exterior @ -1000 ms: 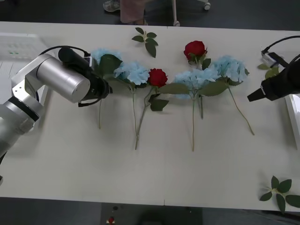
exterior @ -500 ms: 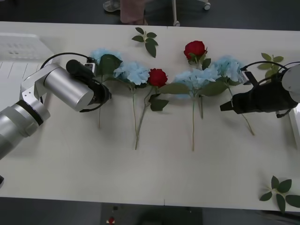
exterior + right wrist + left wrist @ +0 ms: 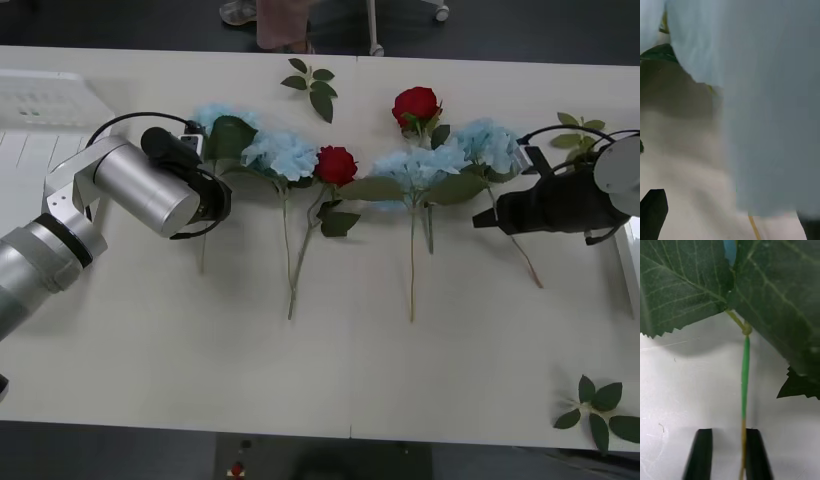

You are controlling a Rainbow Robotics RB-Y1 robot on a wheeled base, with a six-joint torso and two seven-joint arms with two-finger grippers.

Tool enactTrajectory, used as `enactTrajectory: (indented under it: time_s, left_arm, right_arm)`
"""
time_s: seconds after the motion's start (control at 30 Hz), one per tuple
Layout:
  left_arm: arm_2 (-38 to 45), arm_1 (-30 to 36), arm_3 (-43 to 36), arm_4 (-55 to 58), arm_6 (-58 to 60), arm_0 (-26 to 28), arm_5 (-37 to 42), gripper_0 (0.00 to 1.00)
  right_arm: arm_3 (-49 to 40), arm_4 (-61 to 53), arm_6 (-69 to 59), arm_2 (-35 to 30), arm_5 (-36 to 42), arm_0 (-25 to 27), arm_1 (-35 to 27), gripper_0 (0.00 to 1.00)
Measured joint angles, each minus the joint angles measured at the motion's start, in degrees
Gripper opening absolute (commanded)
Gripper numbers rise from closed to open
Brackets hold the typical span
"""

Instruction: Put the red flowers into the right box and the blue flowers into the left box

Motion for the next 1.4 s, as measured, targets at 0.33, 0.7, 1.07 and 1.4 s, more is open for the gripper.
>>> enactTrajectory:
  time_s: [0.33, 0.7, 1.07, 1.4]
  left_arm:
    - [0.0, 0.0, 0.0, 0.0, 0.0, 0.0, -0.2, 0.00]
    - [0.5, 0.8, -3.1, 3.8, -1.3, 0.0, 3.2, 0.00]
    - [16.3, 2.7, -14.6, 12.7, -10.8, 0.0, 23.2, 0.00]
    - [29.0, 4.3, -19.6, 15.0, -20.0, 0.0, 34.7, 0.00]
  right_arm:
    - [4.1, 6.5, 0.0, 0.0, -1.4, 0.0, 3.4, 0.32]
    - [5.8, 8.7, 0.0, 0.0, -1.4, 0.3, 4.0, 0.00]
    - [5.8, 8.7, 0.0, -0.1, -1.5, 0.5, 4.0, 0.00]
    - [3.0, 8.7, 0.0, -2.0, 2.1, 0.5, 2.7, 0.00]
